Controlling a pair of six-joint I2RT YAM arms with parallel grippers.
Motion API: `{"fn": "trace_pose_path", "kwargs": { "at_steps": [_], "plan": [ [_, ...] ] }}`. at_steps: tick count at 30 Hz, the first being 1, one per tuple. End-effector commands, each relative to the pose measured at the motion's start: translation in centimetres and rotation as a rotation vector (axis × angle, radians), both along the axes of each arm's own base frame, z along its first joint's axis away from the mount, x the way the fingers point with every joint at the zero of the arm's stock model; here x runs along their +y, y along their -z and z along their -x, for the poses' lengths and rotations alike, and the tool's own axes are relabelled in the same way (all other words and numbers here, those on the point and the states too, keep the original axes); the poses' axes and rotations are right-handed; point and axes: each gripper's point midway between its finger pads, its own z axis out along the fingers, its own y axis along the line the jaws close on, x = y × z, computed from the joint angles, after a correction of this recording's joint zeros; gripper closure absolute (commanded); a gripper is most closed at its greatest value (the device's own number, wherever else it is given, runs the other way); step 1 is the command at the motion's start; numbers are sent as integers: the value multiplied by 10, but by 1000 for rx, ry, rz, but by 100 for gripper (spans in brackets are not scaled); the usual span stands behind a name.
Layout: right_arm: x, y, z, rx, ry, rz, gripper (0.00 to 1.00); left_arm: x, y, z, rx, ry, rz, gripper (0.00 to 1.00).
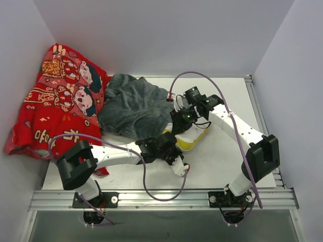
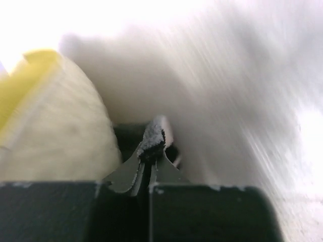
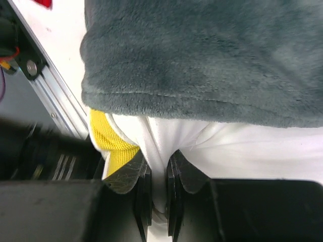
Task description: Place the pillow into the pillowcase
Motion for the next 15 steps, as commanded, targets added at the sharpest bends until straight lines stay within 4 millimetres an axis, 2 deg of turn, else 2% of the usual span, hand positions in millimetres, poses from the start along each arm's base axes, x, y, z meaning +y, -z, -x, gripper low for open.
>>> {"fn": "trace_pose_path", "kwargs": {
  "at_steps": [1, 2, 3, 4, 6, 7, 8, 9, 10, 11, 12, 13, 15],
  "plan": [
    [25, -15, -27, -10, 33, -84, 100, -47, -100, 50, 193, 154, 232, 100],
    [31, -16, -39, -27, 50, -91, 100, -53, -118, 88, 323, 275, 268, 100],
    [36, -13, -49, -14, 86, -99, 100, -58, -140, 105, 374, 315, 319, 100],
    [44, 8, -63, 7, 96, -89, 100, -64, -174, 121, 431, 331, 387, 100],
    [57, 22, -74, 85, 152, -102, 100, -68, -196, 157, 504, 418, 409, 100],
    [61, 44, -75, 138, 159, -89, 100, -69, -202, 163, 512, 423, 419, 100],
    [63, 52, -71, 181, 161, -96, 100, -69, -205, 163, 528, 409, 424, 100],
    [63, 60, -67, 207, 168, -93, 100, -68, -203, 155, 521, 373, 425, 100],
    [56, 78, -55, 246, 179, -72, 100, -64, -203, 151, 530, 344, 424, 100],
    [51, 86, -49, 255, 186, -57, 100, -59, -201, 148, 546, 313, 416, 96],
    [47, 92, -44, 261, 192, -49, 100, -50, -212, 137, 546, 260, 448, 79],
    [33, 108, -27, 311, 209, -15, 100, -43, -216, 135, 628, 181, 464, 72],
    [21, 120, -16, 353, 237, 7, 100, -27, -226, 115, 722, 31, 521, 58]
  ]
}}
